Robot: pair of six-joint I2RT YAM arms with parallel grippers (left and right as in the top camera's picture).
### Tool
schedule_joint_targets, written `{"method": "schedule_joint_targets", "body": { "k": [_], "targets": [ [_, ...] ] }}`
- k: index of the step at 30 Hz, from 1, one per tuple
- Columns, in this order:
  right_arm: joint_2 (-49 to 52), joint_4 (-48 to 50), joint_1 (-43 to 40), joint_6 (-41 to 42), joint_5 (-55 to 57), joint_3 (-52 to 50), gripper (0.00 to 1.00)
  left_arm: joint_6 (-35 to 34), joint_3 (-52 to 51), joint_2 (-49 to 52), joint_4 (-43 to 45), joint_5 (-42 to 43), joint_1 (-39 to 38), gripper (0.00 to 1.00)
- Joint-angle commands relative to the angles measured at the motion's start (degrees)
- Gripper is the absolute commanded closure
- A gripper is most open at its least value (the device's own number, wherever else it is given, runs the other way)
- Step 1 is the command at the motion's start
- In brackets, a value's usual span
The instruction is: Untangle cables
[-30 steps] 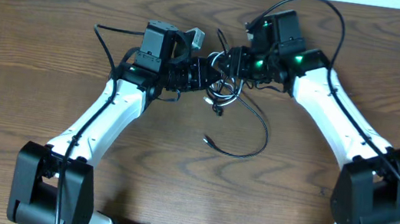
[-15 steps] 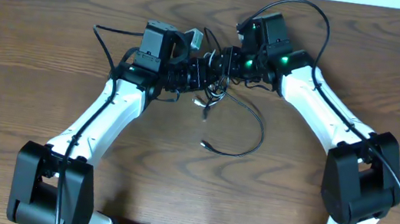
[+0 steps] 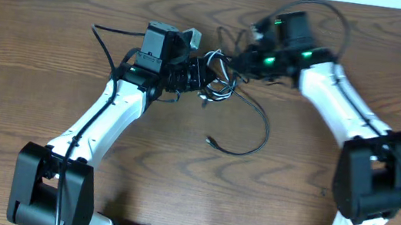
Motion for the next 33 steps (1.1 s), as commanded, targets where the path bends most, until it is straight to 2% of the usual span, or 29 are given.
{"method": "schedule_joint_targets", "body": {
  "k": [1, 5, 8, 12, 14, 16, 19, 20, 23, 26, 30, 33],
  "targets": [
    [-6.99, -3.65, -9.07, -5.90, -6.78, 0.17, 0.99, 1.97, 0.42, 0.09, -3.19, -16.06, 0.42, 0.93],
    [-10.45, -6.43, -18.86, -8.46, -11.50, 0.17, 0.99, 2.97, 0.42, 0.09, -8.35, -26.38, 0.42, 0.93],
    [-10.62, -7.04, -25.38, -9.46, -16.44, 0.17, 0.99, 3.19, 0.42, 0.09, -11.02, -29.86, 0.42, 0.92],
    [-9.86, -8.57, -31.91, -10.27, -17.79, 0.15, 0.99, 3.58, 0.42, 0.09, -11.72, -29.99, 0.42, 0.93],
    [-9.86, -10.82, -34.12, -10.54, -13.07, 0.15, 0.99, 3.58, 0.42, 0.09, -11.69, -29.97, 0.42, 0.92],
    [-9.86, -13.25, -35.21, -10.75, -8.92, 0.15, 0.99, 3.58, 0.42, 0.09, -11.69, -29.94, 0.42, 0.93],
    [-9.86, -16.33, -34.45, -14.12, -8.81, 0.15, 0.99, 3.56, 0.42, 0.09, -11.61, -28.83, 0.42, 0.92],
    [-9.86, -16.85, -33.90, -15.15, -8.76, 0.15, 0.96, 3.56, 0.42, 0.09, -11.41, -28.00, 0.42, 0.93],
    [-9.86, -18.12, -31.95, -16.59, -7.19, 0.15, 0.58, 3.58, 0.42, 0.09, -10.95, -25.68, 0.42, 0.93],
    [-9.86, -18.43, -29.90, -15.89, -1.44, 0.15, 0.32, 3.61, 0.42, 0.09, -10.97, -24.39, 0.42, 0.92],
    [-9.86, -18.84, -28.68, -13.40, 6.67, 0.15, 0.25, 5.97, 0.42, 0.09, -10.88, -21.99, 0.42, 0.93],
    [-9.88, -18.75, -27.93, -13.77, 5.22, 0.15, 0.25, 8.28, 0.42, 0.00, -9.01, -18.27, 0.42, 0.93]
  ]
}}
